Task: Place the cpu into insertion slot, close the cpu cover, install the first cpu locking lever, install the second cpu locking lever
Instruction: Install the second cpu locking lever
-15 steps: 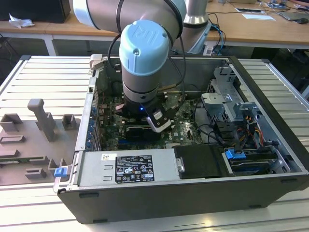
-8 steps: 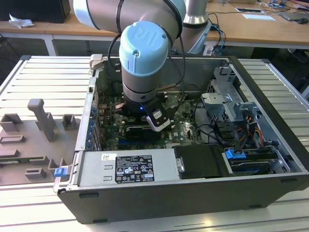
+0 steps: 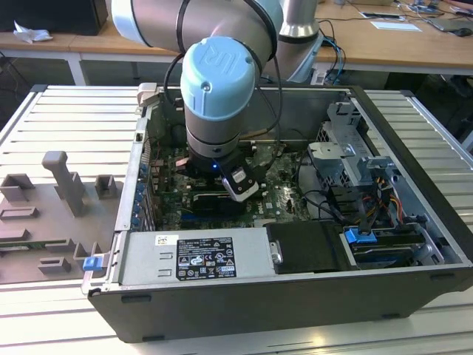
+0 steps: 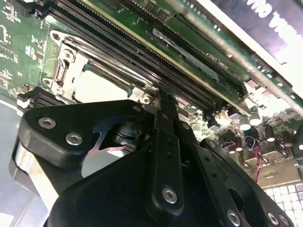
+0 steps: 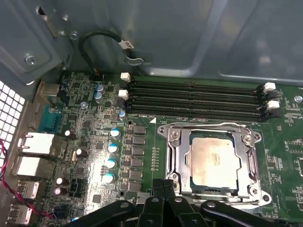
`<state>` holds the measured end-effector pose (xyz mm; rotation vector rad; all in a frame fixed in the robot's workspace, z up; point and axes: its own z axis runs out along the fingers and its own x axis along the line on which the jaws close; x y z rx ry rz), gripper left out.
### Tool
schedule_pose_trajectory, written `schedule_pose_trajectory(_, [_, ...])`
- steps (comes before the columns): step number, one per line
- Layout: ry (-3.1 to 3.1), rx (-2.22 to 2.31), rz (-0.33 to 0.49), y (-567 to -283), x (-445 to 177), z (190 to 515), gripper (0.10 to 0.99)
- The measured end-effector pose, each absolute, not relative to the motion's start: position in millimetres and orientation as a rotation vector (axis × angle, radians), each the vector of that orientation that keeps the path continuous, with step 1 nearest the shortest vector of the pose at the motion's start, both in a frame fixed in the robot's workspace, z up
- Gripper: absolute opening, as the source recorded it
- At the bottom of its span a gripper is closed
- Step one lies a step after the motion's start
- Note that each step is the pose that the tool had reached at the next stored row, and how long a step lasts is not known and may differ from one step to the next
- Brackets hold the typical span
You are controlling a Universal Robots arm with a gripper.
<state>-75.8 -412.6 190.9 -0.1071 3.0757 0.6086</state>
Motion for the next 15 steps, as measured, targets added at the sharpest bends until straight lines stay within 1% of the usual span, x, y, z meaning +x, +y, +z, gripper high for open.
schedule_pose_trajectory(3, [3.074, -0.107, 0.614, -413, -76, 194, 0.106])
schedule_pose_trajectory(11, [3.075, -0.107, 0.613, -413, -76, 215, 0.106])
schedule_pose_trajectory(15, [3.074, -0.107, 0.613, -413, -76, 216, 0.106])
